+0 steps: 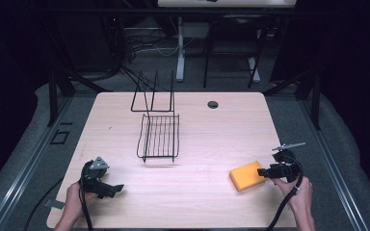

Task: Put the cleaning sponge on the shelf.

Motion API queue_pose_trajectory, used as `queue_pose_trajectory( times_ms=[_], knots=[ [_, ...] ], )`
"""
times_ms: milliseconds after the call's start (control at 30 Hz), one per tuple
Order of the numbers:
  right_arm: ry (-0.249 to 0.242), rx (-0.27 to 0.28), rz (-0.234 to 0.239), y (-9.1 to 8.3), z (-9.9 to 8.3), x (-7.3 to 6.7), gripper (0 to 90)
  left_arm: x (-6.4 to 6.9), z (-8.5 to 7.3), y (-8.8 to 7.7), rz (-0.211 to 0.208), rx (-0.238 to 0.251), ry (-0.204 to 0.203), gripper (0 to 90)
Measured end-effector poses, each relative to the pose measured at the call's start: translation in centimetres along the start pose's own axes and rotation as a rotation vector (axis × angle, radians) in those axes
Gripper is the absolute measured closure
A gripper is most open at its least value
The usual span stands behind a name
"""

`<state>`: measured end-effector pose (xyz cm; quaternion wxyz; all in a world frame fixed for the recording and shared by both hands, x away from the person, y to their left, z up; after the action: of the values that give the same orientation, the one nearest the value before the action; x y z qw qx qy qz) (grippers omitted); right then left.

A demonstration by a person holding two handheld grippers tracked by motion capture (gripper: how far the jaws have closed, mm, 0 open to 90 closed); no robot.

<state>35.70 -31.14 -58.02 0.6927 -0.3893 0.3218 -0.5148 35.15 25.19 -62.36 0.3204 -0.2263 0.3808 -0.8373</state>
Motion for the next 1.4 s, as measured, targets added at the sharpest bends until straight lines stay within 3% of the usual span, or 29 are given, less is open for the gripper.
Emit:
queue_pose_trajectory(
  times_ms=[200,400,600,733,800,967,1233,1400],
  knots=[
    [0.015,-0.013,0.035,0.4,-0.1,-0.1,41.1,0.0,0.0,0.0,0.0,0.001,0.0,0.2],
    [0.016,-0.028,0.035,0.8,-0.3,-0.2,46.4,0.0,0.0,-0.1,0.002,0.001,0.004,0.2],
    [0.022,-0.039,0.038,1.0,-0.5,-0.4,55.2,0.0,0.0,-0.2,-0.011,-0.015,0.009,0.2],
    [0.033,-0.033,0.072,1.0,-0.7,-0.6,67.0,0.1,0.0,-0.2,-0.011,-0.015,0.009,0.3],
    [0.036,-0.031,0.077,1.0,-0.7,-0.6,68.0,0.0,0.0,-0.1,0.004,0.0,0.009,0.3],
    [0.075,-0.021,0.109,1.0,-0.9,-0.4,73.9,0.0,0.0,-0.1,0.005,0.0,0.009,0.3],
    [0.109,-0.009,0.112,1.1,-1.0,-0.4,82.1,0.0,0.1,-0.2,0.005,0.003,0.011,0.2],
    [0.137,0.007,0.157,1.0,-1.1,-0.2,83.4,0.0,0.1,-0.2,0.004,0.005,0.009,0.2]
  ],
)
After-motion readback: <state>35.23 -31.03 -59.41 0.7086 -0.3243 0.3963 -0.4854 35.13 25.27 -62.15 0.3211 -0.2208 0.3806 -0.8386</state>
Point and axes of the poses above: each handheld gripper's, and its own axes: y roughly forward along the jaws, z roughly out of its top, x roughly to its right, the point moved 6 cm from there along y, roughly forward along the jaws, and after that the axes turned 7 degrees about -z, right-handed, at the moved point
